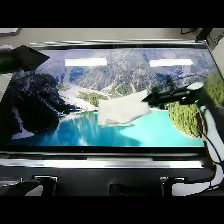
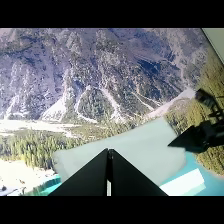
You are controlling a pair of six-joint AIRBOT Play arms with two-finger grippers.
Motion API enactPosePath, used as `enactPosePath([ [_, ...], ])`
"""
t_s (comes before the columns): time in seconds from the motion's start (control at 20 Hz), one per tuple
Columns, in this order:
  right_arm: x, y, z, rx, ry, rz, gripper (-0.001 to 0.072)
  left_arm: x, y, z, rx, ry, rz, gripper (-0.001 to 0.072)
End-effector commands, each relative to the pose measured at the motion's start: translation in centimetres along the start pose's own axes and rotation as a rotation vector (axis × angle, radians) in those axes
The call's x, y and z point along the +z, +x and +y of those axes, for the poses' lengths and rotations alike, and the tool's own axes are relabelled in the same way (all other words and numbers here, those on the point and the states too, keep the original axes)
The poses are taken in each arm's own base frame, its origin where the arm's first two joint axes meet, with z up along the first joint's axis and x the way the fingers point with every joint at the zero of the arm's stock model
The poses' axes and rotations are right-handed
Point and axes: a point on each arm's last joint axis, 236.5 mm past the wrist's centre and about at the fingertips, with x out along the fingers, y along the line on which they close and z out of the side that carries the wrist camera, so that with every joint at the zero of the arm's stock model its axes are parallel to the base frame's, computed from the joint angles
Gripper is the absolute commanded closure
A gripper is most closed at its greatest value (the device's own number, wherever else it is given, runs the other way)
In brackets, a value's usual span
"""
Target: Fold the clothes and pants, and hang the long-sleeved shirts on hangers.
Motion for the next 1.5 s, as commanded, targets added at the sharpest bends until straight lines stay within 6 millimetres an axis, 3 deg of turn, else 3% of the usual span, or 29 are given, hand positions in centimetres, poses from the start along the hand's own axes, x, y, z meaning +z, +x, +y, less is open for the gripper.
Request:
enactPosePath([
  [0.0,3.9,-12.3,3.8,-0.099,-0.073,-0.231,0.0676,0.1,0.0,0.1,0.002,0.023,-0.003,0.0687],
  [0.15,5.3,-24.2,2.0,-0.260,-0.003,-0.470,0.0675,0.0,0.0,0.1,0.002,0.023,0.000,0.0687],
  [0.35,4.3,-37.7,-1.8,-0.317,0.185,-0.758,0.0676,0.0,0.0,0.0,0.001,0.023,0.001,0.0687],
  [0.5,1.7,-43.8,-5.3,-0.292,0.377,-0.898,0.0676,0.0,0.0,0.0,0.001,0.027,0.001,0.0686],
  [0.7,-2.4,-48.9,-6.6,-0.251,0.510,-1.029,0.0676,0.0,0.0,0.0,0.001,0.027,0.001,0.0686],
  [0.8,-5.7,-50.1,-8.0,-0.310,0.587,-1.032,0.0675,0.0,0.0,0.0,0.001,0.047,0.001,0.0686],
  [0.95,-12.3,-49.6,-13.4,-0.548,0.789,-0.895,0.0675,0.0,0.0,0.0,0.001,0.049,0.001,0.0686],
  [1.0,-13.5,-49.0,-14.7,-0.584,0.837,-0.854,0.0675,0.0,0.0,0.0,0.001,0.049,0.001,0.0686],
  [1.2,-17.4,-45.5,-19.9,-0.655,1.004,-0.744,0.0675,0.0,0.0,0.0,0.001,0.049,0.001,0.0686],
  [1.3,-19.4,-42.5,-22.5,-0.680,1.070,-0.706,0.0674,0.0,0.0,0.0,0.001,0.049,0.001,0.0686],
  [1.45,-20.9,-38.3,-25.7,-0.663,1.128,-0.651,0.0673,0.0,0.0,0.0,0.000,0.048,0.001,0.0686],
])
